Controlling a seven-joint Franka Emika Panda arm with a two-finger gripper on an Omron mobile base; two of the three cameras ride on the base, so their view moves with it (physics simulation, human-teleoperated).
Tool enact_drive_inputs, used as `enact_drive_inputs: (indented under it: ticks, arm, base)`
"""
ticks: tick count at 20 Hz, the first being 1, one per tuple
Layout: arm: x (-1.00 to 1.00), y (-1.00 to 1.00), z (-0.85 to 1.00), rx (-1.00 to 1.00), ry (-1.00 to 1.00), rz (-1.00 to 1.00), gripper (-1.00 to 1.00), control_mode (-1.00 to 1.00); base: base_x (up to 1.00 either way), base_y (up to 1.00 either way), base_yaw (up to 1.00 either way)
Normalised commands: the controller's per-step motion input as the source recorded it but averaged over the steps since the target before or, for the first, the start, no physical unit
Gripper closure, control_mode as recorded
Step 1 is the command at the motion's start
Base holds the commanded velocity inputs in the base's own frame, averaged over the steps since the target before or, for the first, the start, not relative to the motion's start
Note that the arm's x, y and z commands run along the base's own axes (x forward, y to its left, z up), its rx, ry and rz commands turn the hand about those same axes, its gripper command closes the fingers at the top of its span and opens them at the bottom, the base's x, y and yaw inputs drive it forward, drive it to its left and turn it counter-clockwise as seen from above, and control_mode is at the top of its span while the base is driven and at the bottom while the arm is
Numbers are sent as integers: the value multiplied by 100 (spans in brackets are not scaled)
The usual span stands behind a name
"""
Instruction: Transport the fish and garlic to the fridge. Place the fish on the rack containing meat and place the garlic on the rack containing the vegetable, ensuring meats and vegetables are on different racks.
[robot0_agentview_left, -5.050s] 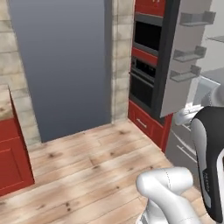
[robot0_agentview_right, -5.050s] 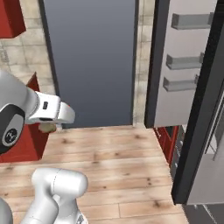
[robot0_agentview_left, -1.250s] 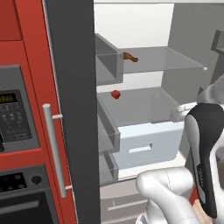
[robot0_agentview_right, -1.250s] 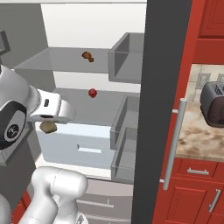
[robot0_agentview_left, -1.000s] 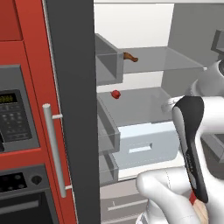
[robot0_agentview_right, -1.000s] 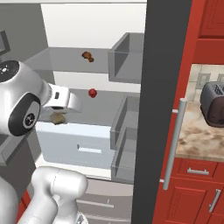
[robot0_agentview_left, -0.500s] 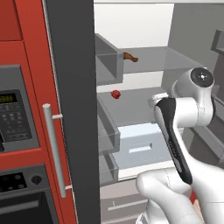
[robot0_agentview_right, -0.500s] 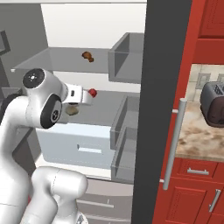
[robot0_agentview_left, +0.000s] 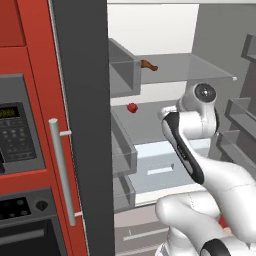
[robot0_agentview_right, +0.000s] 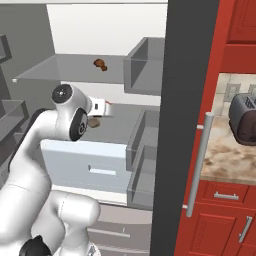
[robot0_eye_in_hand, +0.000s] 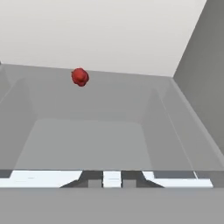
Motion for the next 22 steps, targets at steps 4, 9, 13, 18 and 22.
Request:
enact_drive_inputs:
  ticks: [4,9,13,18,22]
  arm:
    - [68,-3,-22,0,4,1,100,-100]
    - [57,-5,-37,0,0,1,100,-100]
    - [57,-3,-54,1,0,1,100,-100]
    - [55,-1,-33,4,0,0,100,-100]
    - [54,-1,-27,5,2,0,100,-100]
  base:
    - [0,0,0]
    - [0,0,0]
    - [0,0,0]
    - [0,0,0]
    - [0,0,0]
